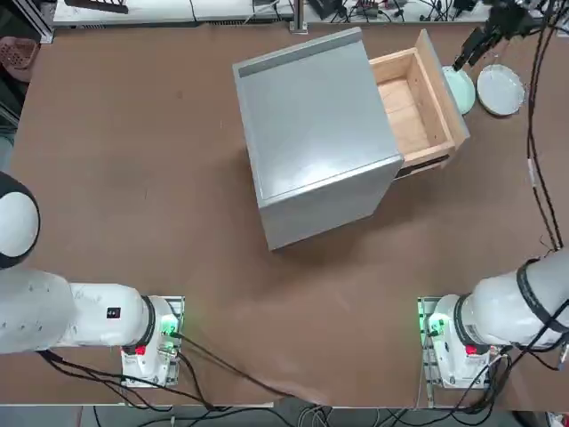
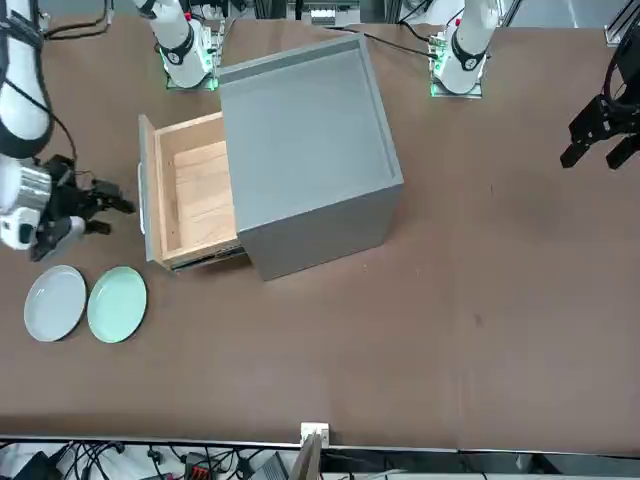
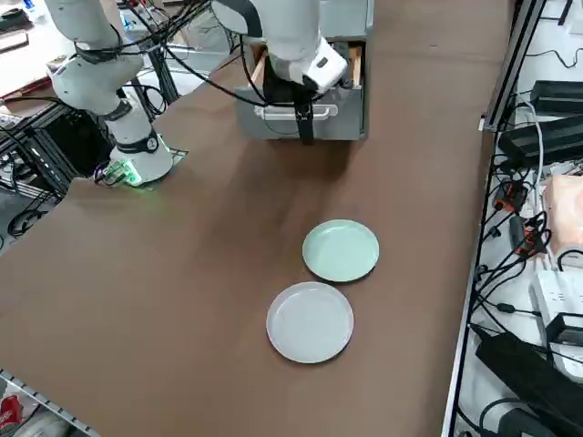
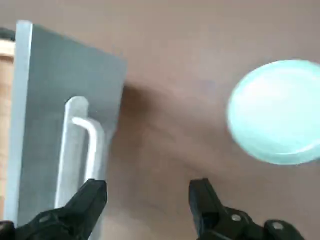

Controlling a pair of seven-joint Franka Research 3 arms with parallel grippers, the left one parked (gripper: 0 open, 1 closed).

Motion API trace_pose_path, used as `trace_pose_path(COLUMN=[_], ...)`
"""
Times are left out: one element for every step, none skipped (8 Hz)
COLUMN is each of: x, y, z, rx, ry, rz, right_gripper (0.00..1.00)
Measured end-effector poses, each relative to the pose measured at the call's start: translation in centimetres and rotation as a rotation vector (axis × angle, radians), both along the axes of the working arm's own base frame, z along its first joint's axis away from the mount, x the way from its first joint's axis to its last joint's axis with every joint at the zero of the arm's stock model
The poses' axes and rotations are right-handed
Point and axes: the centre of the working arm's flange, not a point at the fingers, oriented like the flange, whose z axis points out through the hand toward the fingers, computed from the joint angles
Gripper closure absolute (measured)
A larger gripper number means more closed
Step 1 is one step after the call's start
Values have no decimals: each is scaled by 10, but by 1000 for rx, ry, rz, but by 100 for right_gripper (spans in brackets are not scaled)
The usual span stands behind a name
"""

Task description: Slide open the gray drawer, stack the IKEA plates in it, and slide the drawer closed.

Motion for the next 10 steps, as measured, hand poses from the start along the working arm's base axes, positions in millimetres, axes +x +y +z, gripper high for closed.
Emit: trace_pose_path(x=[11, 20, 30, 38, 43, 46, 50, 52, 51, 47], y=[-16, -35, -55, -69, -75, -77, -83, -91, -100, -109], z=[-1, -19, -47, -74, -93, -105, -117, -133, -156, -180], rx=[-10, -19, -41, -96, -175, -241, -273, -281, -284, -287], ry=[-6, 26, 61, 84, 108, 116, 98, 72, 48, 35], rz=[-28, -114, -261, -403, -505, -580, -636, -679, -720, -746], right_gripper=[0, 3, 3, 5, 6, 7, 8, 9, 11, 14])
